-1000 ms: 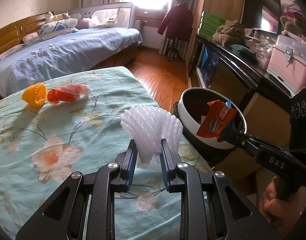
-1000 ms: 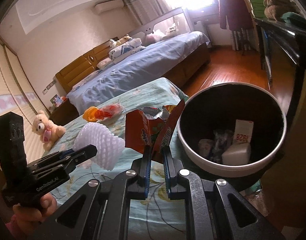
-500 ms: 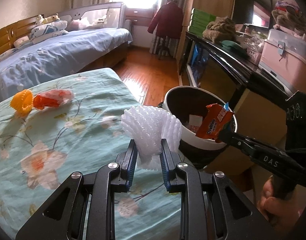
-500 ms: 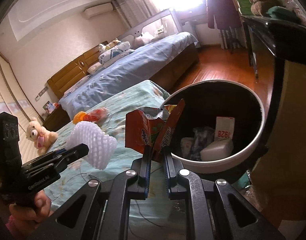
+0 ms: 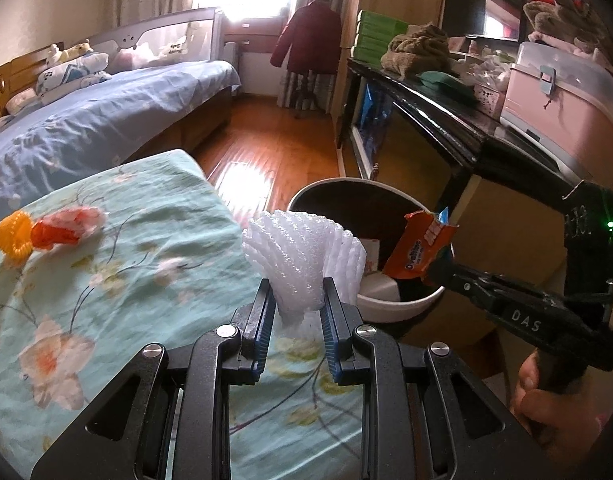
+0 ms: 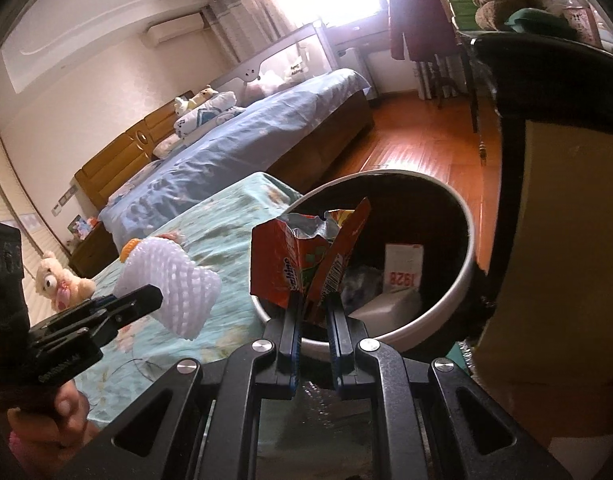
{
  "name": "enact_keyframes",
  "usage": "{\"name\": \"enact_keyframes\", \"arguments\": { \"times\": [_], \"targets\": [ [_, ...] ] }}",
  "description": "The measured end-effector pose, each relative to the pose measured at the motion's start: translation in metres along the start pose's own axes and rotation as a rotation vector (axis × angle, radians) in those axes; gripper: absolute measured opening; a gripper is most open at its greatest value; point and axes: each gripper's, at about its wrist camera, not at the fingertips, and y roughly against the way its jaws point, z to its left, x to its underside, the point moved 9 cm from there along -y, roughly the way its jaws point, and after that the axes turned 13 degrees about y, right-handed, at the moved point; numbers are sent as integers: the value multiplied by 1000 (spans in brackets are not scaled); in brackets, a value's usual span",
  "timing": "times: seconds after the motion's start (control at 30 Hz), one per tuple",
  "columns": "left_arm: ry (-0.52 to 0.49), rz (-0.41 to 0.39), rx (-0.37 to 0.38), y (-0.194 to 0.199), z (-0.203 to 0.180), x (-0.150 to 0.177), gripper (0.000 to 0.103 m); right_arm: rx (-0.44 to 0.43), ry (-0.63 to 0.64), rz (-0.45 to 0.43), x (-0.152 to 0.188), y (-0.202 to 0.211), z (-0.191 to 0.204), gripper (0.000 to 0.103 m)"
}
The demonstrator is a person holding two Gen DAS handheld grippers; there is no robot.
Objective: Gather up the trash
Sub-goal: 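Carry the foam net and orange snack packet over the trash bin with both tools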
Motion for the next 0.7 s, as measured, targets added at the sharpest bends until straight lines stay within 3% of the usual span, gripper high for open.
{"name": "enact_keyframes", "arguments": {
  "times": [0.7],
  "targets": [
    [-31, 43, 12, -42, -32, -14, 21, 79, 5, 37, -5, -14, -37, 12]
  ]
}}
